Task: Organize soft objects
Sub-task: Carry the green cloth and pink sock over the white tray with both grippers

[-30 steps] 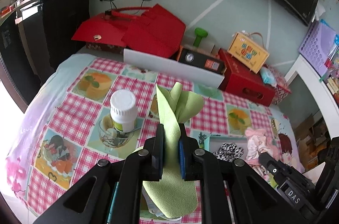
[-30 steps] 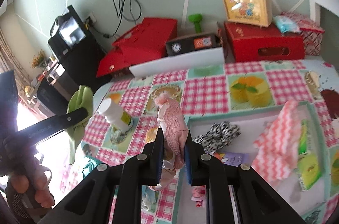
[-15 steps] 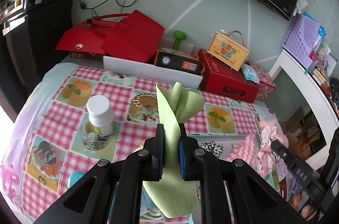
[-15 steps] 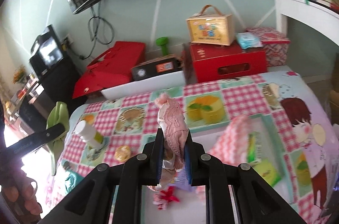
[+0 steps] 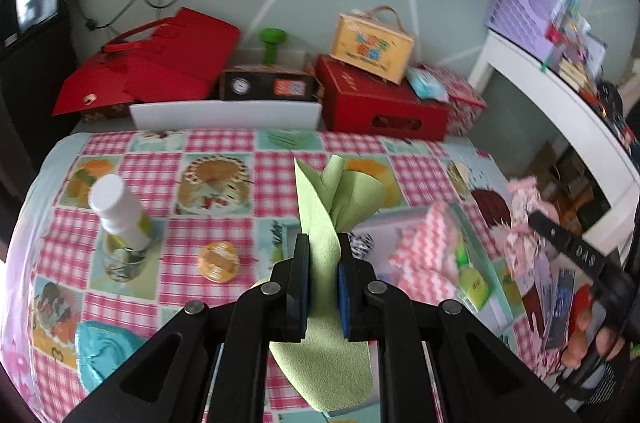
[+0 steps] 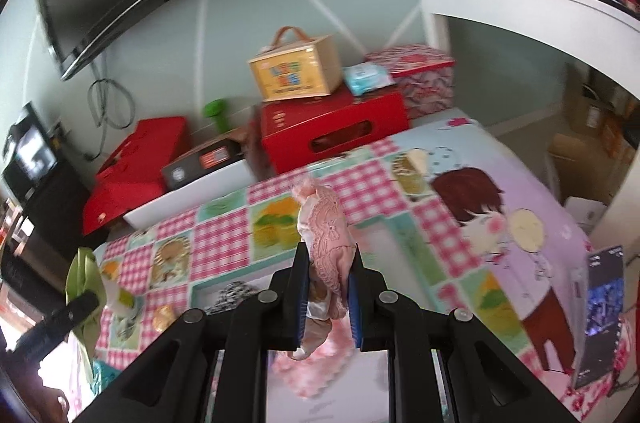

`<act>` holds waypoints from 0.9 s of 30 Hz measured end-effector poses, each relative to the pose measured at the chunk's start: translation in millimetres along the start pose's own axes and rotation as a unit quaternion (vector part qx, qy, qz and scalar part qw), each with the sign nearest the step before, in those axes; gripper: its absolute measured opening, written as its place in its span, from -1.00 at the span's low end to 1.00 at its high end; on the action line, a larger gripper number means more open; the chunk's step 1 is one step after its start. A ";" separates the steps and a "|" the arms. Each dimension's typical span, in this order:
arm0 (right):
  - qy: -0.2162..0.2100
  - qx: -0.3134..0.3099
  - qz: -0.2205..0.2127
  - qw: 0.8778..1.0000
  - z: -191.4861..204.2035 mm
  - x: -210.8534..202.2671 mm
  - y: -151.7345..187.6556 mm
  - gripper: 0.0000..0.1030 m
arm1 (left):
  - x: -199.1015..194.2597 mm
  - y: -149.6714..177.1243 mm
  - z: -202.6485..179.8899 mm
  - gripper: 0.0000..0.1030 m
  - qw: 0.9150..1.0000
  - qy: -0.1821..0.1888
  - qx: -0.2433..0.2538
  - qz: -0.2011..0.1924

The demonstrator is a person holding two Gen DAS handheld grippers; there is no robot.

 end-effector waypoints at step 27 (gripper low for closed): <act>0.098 -0.065 0.128 0.985 4.5 58.2 34.2 -0.65 | 85.3 46.9 -49.6 -0.76 0.989 0.012 0.057 0.138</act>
Point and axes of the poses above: each gripper's, at about its wrist camera, not at the fingertips, and x roughly the way its jaws point, z to its left, y to its underside, the point moved 1 cm from there along x, roughly the way its jaws point, and after that the axes turned 1 degree about -z, right-handed, at the moved point
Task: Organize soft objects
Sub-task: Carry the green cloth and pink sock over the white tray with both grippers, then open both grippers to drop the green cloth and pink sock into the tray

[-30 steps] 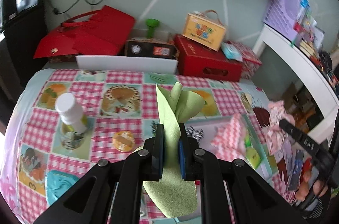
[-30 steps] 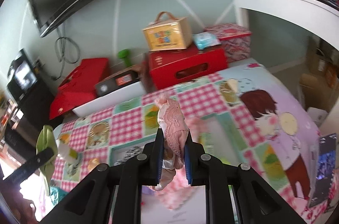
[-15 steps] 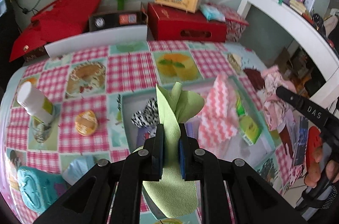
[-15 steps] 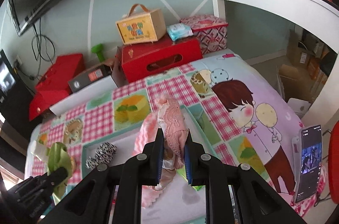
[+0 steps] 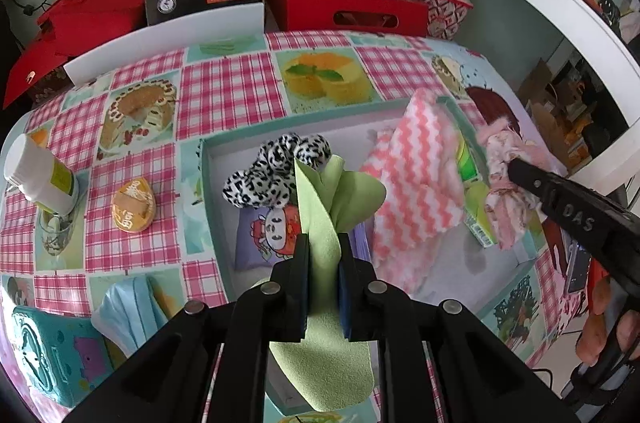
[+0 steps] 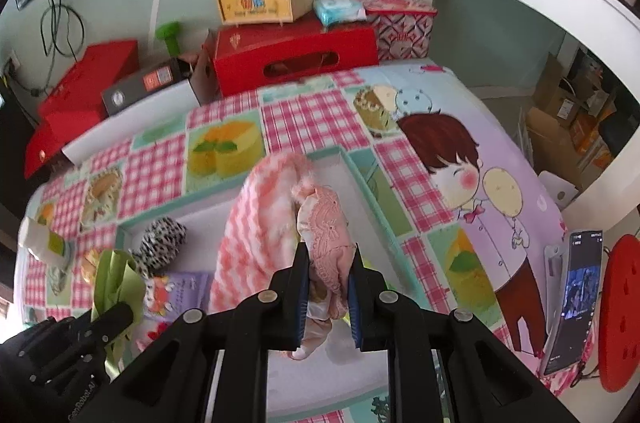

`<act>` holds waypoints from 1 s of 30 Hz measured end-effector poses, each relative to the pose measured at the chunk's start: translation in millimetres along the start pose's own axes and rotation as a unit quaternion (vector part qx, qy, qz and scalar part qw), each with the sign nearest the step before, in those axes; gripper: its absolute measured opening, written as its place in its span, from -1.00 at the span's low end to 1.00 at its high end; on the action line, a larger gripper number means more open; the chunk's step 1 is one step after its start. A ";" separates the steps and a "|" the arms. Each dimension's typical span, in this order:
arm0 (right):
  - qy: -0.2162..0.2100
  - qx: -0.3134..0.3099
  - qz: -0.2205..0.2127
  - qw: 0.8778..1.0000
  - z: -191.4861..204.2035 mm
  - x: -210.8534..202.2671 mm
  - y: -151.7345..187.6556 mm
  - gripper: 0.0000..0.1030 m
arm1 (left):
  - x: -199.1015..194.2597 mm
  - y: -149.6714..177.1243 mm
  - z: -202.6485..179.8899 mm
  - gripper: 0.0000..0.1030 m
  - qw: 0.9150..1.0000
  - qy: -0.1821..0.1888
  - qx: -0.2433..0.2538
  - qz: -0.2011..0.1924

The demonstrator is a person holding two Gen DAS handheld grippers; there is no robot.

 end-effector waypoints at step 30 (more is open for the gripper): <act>0.023 -0.029 0.086 0.996 11.9 54.6 19.0 -0.18 | 33.7 14.7 -26.7 -0.67 0.997 -0.007 0.039 0.060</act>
Point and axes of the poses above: each gripper's, at about its wrist camera, not at the fingertips, and x roughly the way its jaws point, z to its left, y to its underside, the point moved 1 cm from there along x, roughly the way its jaws point, and after that the axes turned 1 degree about -z, right-handed, at the moved point
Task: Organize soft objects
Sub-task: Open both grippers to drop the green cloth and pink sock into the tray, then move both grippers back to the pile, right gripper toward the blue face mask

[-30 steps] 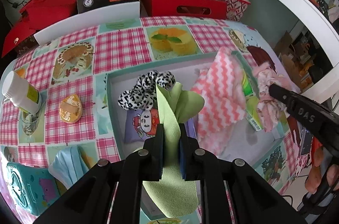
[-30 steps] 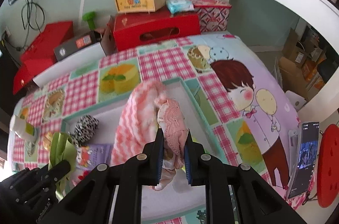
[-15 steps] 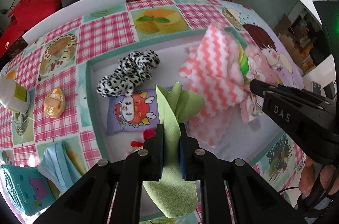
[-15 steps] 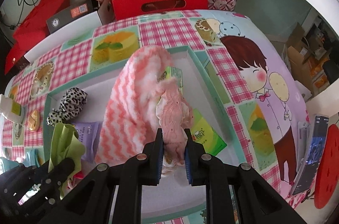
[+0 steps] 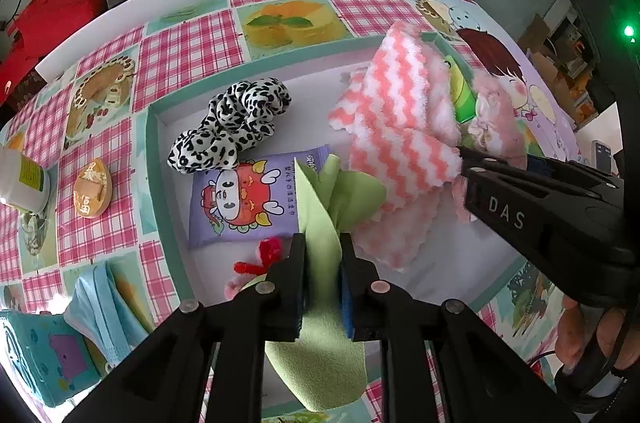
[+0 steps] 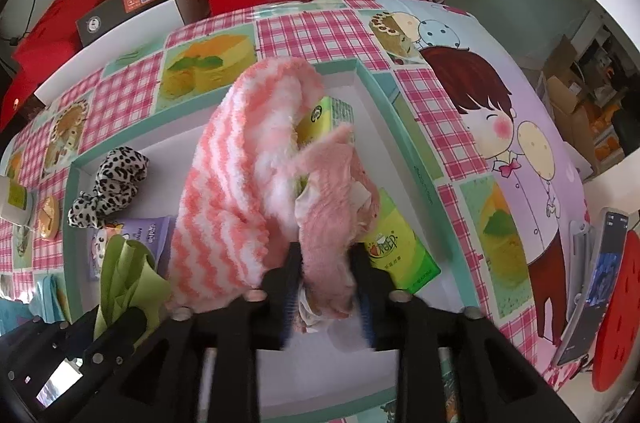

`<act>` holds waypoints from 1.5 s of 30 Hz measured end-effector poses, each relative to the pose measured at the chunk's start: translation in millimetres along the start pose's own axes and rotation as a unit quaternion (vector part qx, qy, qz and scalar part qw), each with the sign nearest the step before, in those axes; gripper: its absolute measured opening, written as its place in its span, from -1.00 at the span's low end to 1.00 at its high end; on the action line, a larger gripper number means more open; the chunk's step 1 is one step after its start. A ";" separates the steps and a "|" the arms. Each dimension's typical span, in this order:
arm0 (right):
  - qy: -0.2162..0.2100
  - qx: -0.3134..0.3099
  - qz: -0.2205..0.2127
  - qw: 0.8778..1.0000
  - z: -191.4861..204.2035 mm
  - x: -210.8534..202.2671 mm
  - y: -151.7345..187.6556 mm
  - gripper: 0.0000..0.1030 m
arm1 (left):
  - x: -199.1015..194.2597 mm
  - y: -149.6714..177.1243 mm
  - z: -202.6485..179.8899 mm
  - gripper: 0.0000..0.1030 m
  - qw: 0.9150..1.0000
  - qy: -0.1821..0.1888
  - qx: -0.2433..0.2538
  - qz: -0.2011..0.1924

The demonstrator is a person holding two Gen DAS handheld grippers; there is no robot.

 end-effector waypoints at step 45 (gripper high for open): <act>-0.016 0.024 -0.105 0.994 -3.3 -69.1 -7.9 1.00 | -72.0 -7.2 99.2 0.78 0.981 -0.051 -0.141 -0.119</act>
Point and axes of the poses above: each gripper's, at about its wrist camera, not at the fingertips, and x roughly the way its jaws point, z to its left, y to its underside, the point moved 1 cm from there along x, roughly the way its jaws point, and after that the axes turned 1 degree about -z, right-handed, at the moved point
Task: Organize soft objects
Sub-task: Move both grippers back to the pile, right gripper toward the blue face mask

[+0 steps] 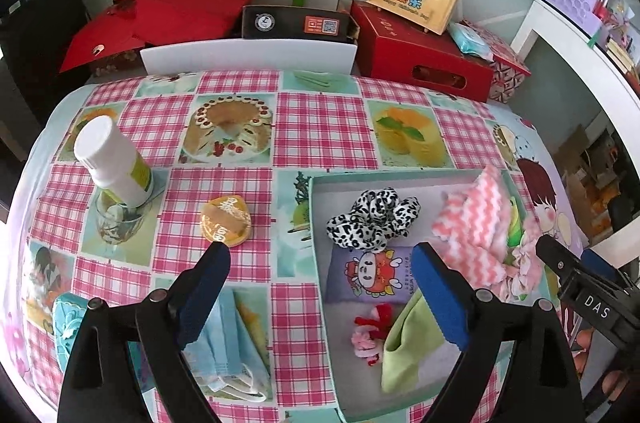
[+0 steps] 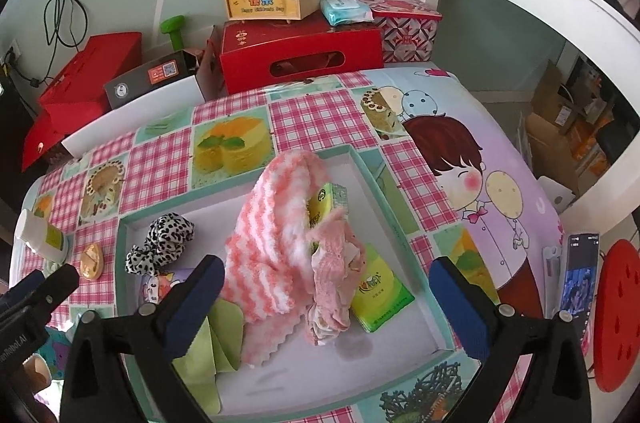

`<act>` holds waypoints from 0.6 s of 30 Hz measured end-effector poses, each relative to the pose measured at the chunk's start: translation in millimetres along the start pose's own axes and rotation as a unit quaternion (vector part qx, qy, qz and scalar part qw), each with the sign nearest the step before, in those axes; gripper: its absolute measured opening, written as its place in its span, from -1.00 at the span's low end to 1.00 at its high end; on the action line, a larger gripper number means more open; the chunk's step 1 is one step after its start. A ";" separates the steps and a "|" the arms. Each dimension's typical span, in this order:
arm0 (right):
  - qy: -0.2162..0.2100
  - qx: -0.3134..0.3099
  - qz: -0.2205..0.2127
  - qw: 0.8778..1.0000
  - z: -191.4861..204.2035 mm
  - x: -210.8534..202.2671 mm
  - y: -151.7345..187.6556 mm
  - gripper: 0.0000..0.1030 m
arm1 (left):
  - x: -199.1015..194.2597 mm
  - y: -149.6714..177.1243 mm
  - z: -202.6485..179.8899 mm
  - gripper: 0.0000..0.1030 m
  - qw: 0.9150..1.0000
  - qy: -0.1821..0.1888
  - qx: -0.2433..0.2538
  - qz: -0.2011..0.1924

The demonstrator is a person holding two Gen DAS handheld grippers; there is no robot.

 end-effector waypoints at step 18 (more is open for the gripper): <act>-0.019 -0.039 0.009 0.999 32.7 2.2 4.4 1.00 | -35.9 -14.2 119.2 0.78 0.990 -0.106 -0.085 -0.027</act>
Point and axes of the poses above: each gripper's, at about its wrist camera, not at the fingertips, and x roughly the way its jaws point, z to its left, y to its underside, the point moved 1 cm from there along x, roughly the way its jaws point, and after that the axes turned 1 degree about -z, right-handed, at the moved point
